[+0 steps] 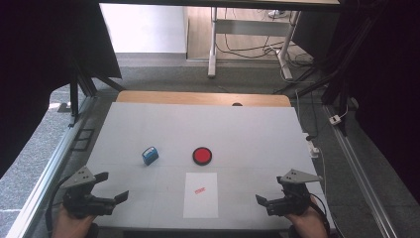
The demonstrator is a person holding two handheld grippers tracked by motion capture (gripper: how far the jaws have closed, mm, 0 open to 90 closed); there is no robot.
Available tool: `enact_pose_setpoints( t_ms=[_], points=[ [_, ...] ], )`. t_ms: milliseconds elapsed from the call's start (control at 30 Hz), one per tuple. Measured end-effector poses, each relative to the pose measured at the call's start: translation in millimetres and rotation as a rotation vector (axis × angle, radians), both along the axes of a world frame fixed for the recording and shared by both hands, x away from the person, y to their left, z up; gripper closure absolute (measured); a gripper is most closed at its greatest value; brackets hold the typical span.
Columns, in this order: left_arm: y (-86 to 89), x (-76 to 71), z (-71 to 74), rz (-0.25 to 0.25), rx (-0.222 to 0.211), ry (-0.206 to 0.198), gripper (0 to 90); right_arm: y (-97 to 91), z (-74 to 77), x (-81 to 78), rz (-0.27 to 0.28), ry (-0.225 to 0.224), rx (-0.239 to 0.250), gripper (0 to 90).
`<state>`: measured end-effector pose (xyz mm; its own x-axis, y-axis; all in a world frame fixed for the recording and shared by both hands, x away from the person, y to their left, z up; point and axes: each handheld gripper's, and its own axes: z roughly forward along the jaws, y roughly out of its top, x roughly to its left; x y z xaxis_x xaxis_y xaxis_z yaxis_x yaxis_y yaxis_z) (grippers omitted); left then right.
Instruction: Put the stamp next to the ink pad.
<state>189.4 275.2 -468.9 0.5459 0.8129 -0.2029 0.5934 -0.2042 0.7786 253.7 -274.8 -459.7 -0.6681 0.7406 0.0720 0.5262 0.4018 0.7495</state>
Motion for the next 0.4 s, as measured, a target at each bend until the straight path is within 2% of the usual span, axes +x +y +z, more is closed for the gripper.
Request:
enact_pose_setpoints(
  t_ms=[167,267,400],
  points=[
    [-0.7,-3.5,-6.1,0.002,0.059,0.046,0.0,0.0,-0.2,0.4,-0.006,0.002,-0.003,0.0],
    [-3.2,-3.1,-6.5,-0.002,0.080,0.047,0.0,0.3,-0.4,0.6,-0.008,0.005,-0.006,0.0],
    [-4.7,-1.1,-6.4,-0.010,0.081,0.056,0.0,0.8,-1.1,1.1,-0.003,0.006,-0.021,0.0]
  ],
)
